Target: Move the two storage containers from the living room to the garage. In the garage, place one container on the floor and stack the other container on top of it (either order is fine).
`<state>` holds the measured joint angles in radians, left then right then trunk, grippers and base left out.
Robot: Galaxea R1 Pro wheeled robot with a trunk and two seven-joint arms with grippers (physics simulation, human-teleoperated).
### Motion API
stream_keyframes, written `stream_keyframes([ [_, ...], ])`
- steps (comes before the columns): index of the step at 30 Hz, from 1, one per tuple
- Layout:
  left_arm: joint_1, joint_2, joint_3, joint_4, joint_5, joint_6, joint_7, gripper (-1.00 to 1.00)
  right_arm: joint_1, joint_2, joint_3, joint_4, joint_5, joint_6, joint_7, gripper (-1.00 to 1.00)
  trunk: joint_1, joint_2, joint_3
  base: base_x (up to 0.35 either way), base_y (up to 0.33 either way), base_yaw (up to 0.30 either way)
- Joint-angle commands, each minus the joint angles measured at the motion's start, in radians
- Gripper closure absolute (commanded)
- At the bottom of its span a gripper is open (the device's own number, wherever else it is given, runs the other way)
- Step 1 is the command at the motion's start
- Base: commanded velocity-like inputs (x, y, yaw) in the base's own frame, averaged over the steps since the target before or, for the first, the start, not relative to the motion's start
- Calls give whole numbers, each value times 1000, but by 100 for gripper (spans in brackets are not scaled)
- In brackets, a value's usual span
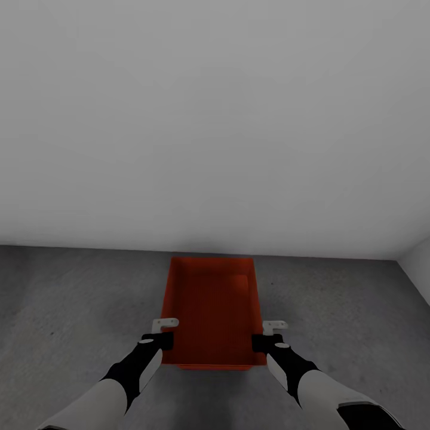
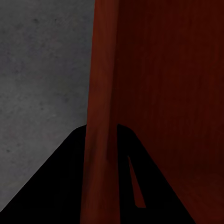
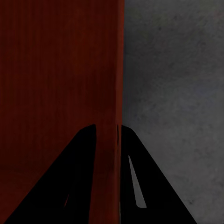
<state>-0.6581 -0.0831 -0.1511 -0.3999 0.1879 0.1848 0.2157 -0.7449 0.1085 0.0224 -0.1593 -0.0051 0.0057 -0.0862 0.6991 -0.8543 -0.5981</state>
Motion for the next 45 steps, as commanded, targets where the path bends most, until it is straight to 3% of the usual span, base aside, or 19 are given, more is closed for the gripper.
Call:
stream_keyframes([
  [1, 0, 0, 10, 1, 5, 7, 33, 100, -1, 0, -41, -5, 13, -5, -19, 100, 4, -8, -4, 0, 0, 0],
  [45, 0, 0, 10, 1, 5, 7, 33, 100, -1, 0, -41, -5, 14, -7, -18, 100, 173, -316, -142, 0, 0, 0],
])
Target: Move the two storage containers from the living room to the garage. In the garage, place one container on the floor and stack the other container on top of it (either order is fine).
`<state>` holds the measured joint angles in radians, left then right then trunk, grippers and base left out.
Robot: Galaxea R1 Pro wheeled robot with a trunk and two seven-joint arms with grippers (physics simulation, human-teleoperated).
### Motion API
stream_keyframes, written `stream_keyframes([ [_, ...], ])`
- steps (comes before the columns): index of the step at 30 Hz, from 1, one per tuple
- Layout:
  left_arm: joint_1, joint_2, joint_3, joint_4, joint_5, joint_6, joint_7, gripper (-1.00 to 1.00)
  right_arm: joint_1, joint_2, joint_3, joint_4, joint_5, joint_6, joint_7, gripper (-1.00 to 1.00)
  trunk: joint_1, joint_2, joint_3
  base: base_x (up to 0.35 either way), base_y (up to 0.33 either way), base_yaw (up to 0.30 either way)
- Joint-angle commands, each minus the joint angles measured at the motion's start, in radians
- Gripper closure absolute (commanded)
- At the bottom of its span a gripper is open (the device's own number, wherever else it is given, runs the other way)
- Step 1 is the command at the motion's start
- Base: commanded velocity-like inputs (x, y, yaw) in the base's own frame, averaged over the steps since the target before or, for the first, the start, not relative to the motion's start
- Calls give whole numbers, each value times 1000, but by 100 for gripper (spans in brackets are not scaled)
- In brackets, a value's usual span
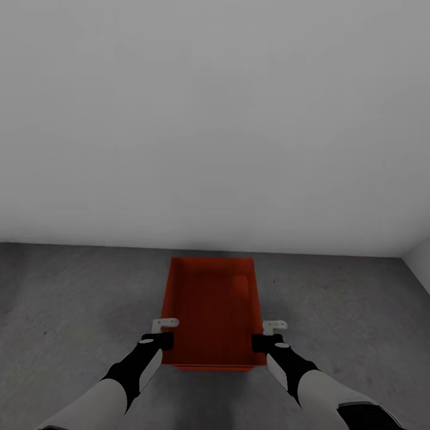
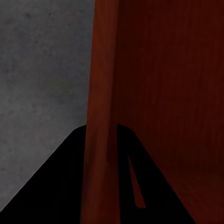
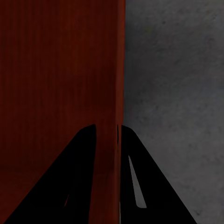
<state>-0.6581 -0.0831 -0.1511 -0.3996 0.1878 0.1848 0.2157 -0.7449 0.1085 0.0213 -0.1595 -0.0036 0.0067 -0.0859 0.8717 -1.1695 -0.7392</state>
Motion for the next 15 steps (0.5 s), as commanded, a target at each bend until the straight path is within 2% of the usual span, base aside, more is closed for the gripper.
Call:
stream_keyframes([
  [1, 0, 0, 10, 1, 5, 7, 33, 100, -1, 0, -40, -5, 13, -8, -18, 100, 4, -8, -4, 0, 0, 0],
  [15, 0, 0, 10, 1, 7, 7, 33, 100, -1, 0, -40, -5, 13, -8, -18, 100, 58, -106, -48, 0, 0, 0],
])
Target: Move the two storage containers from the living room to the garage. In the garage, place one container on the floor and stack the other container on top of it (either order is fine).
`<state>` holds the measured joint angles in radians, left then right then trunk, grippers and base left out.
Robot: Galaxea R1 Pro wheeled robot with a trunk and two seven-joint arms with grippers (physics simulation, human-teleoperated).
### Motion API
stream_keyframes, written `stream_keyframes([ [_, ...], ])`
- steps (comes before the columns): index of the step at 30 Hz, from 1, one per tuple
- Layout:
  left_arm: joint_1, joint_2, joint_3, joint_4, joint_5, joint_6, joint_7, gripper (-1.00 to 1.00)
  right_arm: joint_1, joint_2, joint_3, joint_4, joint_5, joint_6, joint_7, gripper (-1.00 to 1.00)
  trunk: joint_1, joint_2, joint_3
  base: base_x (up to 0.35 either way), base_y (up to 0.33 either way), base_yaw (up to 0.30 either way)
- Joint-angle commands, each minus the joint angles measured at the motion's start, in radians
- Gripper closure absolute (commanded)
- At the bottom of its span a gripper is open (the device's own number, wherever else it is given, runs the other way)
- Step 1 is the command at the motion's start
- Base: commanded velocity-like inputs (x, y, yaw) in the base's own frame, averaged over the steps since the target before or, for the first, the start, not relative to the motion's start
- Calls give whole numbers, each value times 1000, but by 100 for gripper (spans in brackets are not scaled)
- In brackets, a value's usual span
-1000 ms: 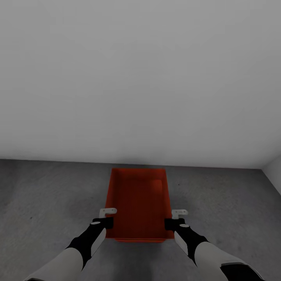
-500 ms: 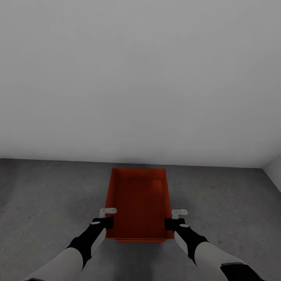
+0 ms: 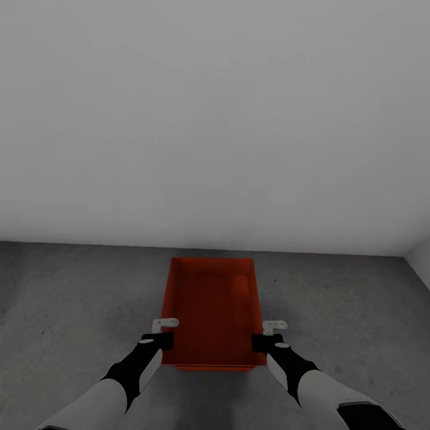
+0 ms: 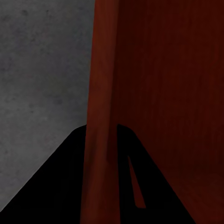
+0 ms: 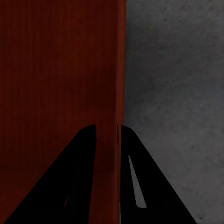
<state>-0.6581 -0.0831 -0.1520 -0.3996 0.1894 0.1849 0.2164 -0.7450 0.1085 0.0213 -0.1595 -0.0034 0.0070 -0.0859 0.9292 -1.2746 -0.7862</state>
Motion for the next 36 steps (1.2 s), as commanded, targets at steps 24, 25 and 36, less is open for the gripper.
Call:
stream_keyframes([
  [24, 0, 0, 11, 1, 5, 7, 32, 100, -1, 0, -40, -5, 13, -9, -18, 100, 69, -127, -57, 0, 0, 0],
  [25, 0, 0, 11, 1, 5, 7, 32, 100, -1, 0, -40, -5, 13, -9, -18, 100, 73, -134, -60, 0, 0, 0],
  [36, 0, 0, 11, 2, 5, 7, 32, 100, -1, 0, -40, -5, 13, -7, -18, 100, 115, -211, -95, 0, 0, 0],
])
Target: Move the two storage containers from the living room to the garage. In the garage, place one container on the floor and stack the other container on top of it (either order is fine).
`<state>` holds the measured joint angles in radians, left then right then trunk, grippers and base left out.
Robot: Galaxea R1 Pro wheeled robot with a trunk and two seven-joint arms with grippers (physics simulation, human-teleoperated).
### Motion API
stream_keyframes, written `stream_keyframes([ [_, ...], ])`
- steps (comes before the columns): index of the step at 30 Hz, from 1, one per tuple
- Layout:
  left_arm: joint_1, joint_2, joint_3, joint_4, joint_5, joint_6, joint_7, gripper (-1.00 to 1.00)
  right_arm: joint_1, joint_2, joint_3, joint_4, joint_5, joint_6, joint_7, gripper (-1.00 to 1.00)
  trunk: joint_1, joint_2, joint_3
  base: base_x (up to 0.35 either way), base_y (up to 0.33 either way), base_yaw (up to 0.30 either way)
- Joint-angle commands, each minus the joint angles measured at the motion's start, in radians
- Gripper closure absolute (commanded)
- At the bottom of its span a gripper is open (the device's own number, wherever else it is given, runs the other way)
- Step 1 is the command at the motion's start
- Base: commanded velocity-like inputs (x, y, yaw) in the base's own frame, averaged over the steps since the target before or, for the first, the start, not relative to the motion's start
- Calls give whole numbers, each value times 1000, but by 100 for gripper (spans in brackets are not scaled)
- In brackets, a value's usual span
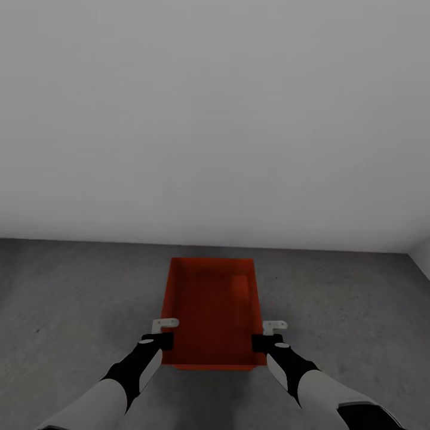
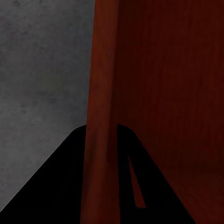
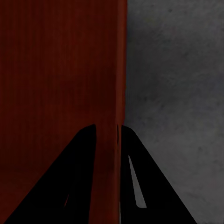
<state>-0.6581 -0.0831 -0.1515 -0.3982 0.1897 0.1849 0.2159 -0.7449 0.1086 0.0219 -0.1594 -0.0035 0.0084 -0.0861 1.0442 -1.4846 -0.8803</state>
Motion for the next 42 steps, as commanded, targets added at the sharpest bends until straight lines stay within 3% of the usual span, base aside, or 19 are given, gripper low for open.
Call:
stream_keyframes([
  [1, 0, 0, 10, 1, 5, 7, 33, 100, -1, 0, -40, -5, 13, -7, -18, 100, 4, -8, -4, 0, 0, 0],
  [17, 0, 0, 10, -1, 5, 7, 33, 100, -1, 0, -40, -5, 13, -10, -18, 100, 65, -120, -54, 0, 0, 0],
  [25, 0, 0, 10, -1, 5, 7, 33, 100, -1, 0, -40, -5, 13, -10, -18, 100, 65, -120, -54, 0, 0, 0],
  [39, 0, 0, 10, 0, 5, 7, 33, 100, -1, 0, -40, -5, 13, -10, -18, 100, 119, -218, -98, 0, 0, 0],
  [42, 0, 0, 10, -1, 5, 7, 33, 100, -1, 0, -40, -5, 13, -10, -18, 100, 119, -218, -98, 0, 0, 0],
])
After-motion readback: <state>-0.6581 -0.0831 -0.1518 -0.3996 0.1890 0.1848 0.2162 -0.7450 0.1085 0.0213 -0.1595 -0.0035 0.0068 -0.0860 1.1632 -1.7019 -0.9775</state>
